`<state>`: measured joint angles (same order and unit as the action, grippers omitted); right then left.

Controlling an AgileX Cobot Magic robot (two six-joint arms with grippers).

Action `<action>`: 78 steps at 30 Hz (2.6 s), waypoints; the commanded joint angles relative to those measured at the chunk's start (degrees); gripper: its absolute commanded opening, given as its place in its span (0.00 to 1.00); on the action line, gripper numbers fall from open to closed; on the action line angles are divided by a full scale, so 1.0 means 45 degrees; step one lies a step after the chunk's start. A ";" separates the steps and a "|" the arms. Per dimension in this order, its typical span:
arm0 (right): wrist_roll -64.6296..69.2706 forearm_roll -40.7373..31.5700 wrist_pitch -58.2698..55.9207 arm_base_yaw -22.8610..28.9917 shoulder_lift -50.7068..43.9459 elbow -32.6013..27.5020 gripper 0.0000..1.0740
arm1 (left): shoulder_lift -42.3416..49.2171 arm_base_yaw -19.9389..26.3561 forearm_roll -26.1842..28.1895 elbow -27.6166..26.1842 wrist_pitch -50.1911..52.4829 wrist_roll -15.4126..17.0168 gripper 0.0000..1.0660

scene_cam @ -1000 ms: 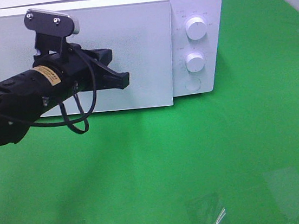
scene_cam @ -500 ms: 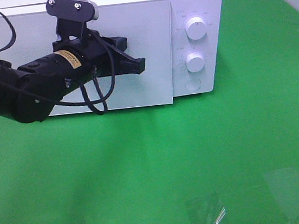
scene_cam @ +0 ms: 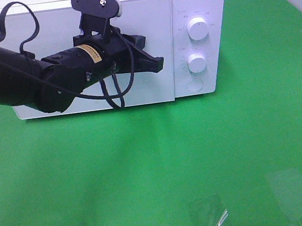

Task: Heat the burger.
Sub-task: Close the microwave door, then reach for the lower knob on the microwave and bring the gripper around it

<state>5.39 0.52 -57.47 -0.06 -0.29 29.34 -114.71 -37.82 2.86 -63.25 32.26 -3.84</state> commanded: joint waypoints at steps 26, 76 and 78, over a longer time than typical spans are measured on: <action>-0.0115 0.0013 0.0013 -0.0064 -0.0306 -0.0051 0.68 | 0.0891 -0.0891 0.2496 -0.1006 -0.3680 -0.1171 0.36; -0.0115 0.0013 0.0013 -0.0064 -0.0306 -0.0051 0.68 | 0.8785 0.5857 0.0866 -0.1006 -2.2065 0.0369 0.94; -0.0115 0.0013 0.0013 -0.0064 -0.0306 -0.0051 0.68 | 0.9231 0.6239 0.0624 -0.1006 -2.2422 0.0369 0.94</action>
<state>5.39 0.52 -57.47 -0.06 -0.29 29.34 -73.91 -10.14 5.84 -67.44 -67.78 -1.89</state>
